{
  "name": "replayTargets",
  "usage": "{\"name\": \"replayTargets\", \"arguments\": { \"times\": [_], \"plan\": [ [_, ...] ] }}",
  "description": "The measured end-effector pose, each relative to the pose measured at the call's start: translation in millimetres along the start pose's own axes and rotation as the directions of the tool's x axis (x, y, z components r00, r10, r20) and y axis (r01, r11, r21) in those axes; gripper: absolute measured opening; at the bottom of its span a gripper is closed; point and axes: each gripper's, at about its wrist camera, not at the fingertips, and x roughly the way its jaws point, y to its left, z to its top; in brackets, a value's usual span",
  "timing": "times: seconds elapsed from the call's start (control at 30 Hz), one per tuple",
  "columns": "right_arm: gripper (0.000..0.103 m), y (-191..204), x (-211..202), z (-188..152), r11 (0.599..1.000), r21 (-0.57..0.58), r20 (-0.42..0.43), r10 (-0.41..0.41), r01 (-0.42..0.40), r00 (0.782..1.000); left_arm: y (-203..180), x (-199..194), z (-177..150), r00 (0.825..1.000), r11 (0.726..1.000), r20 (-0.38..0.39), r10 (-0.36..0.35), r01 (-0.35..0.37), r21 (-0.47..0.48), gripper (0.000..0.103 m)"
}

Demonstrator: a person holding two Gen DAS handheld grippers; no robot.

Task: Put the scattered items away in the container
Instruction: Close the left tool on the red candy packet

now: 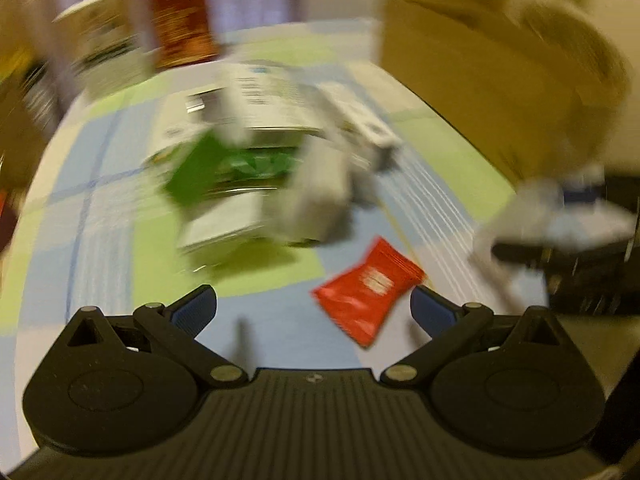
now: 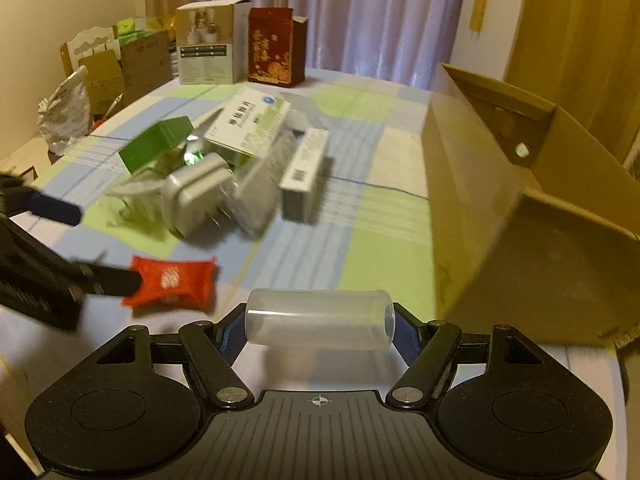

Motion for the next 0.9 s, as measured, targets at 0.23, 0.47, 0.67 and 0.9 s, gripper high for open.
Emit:
{"name": "replayTargets", "arguments": {
  "times": [0.23, 0.47, 0.67, 0.9],
  "plan": [
    [0.075, -17, -5, -3, 0.998, 0.055, 0.013, -0.005, 0.004, 1.0, -31, 32, 4, 0.997, 0.976, -0.043, -0.056, 0.064, 0.21, 0.083],
    [0.075, -26, -4, -2, 0.996, 0.089, 0.015, 0.004, -0.005, 1.0, -31, 34, 11, 0.995, 0.978, -0.069, -0.076, 0.088, 0.191, 0.06],
    [0.075, -26, -6, -2, 0.996, 0.092, 0.021, 0.01, -0.012, 1.0, -34, 26, 7, 0.99, 0.982, -0.106, -0.098, 0.113, 0.153, 0.04],
    [0.075, -23, -8, -4, 0.996, 0.083, 0.022, 0.01, -0.012, 1.0, -33, 26, 7, 0.992, 0.992, -0.098, -0.074, 0.084, 0.096, 0.044]
  ]
}}
